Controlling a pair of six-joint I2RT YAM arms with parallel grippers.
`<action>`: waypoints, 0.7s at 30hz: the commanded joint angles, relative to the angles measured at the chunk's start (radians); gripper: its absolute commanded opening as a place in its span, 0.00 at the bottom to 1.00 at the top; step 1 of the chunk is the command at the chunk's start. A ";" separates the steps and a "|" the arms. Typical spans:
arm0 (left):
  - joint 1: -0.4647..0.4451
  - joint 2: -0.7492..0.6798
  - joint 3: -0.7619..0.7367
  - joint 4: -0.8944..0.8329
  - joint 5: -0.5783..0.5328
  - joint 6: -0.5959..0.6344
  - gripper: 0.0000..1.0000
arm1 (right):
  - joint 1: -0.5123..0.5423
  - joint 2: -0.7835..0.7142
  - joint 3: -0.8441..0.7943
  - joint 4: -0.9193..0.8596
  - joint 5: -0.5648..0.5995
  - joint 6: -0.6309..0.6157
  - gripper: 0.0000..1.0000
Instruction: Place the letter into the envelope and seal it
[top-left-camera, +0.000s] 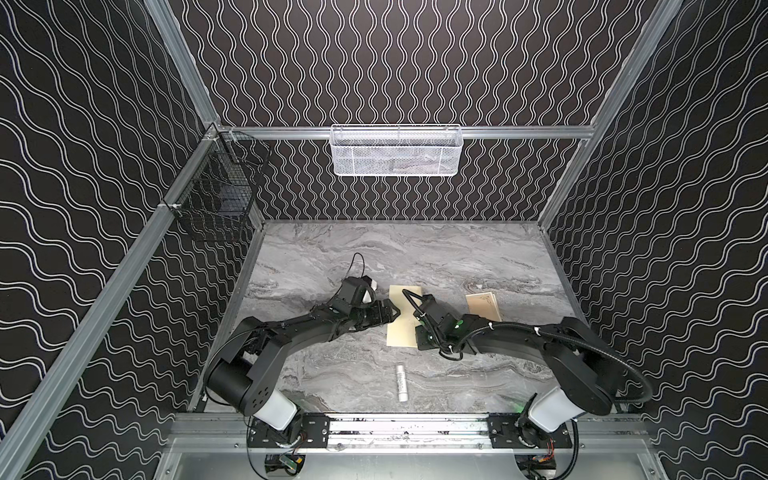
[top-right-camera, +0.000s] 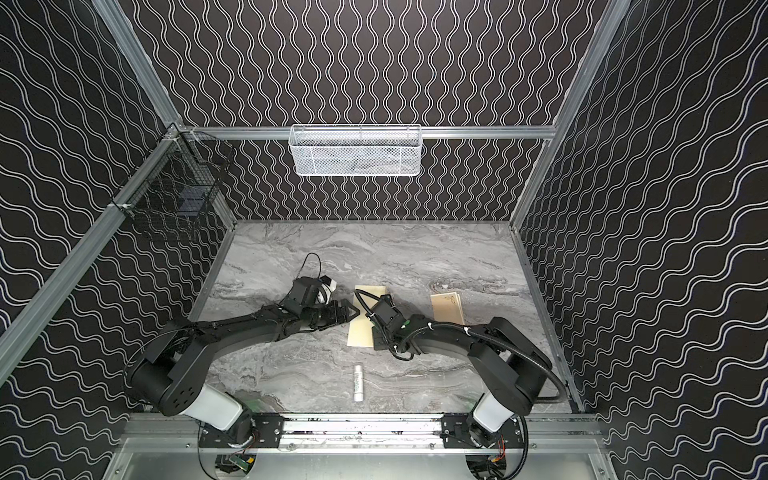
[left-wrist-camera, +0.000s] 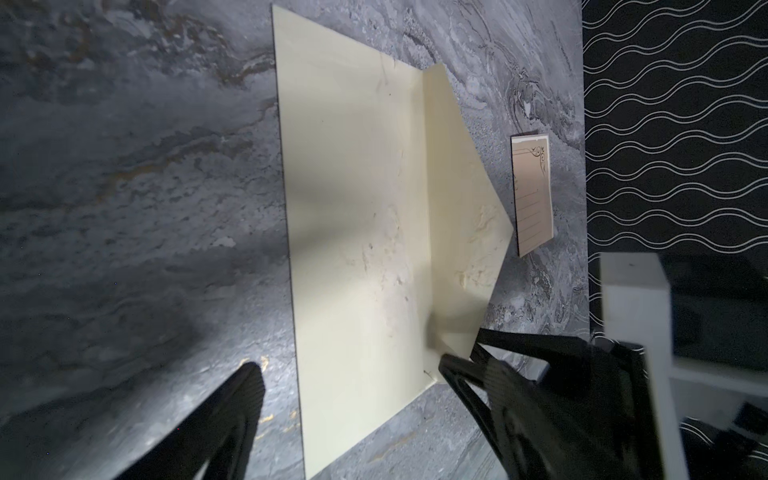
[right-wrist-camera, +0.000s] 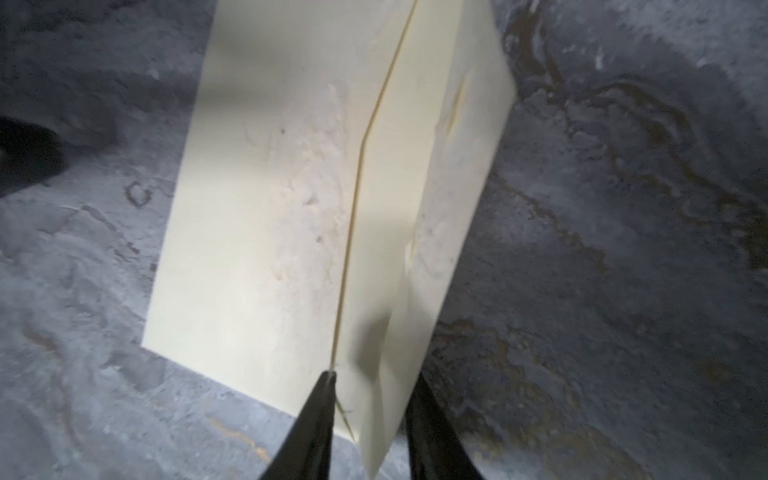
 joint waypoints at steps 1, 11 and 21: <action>-0.008 -0.009 0.023 -0.008 -0.016 0.012 0.88 | -0.005 -0.061 0.009 -0.060 -0.004 0.020 0.42; -0.202 0.070 0.380 -0.210 -0.035 0.134 0.91 | -0.339 -0.389 -0.103 0.001 -0.061 -0.037 0.54; -0.359 0.523 0.986 -0.370 0.032 0.133 0.88 | -0.983 -0.298 -0.180 0.207 -0.410 -0.026 0.58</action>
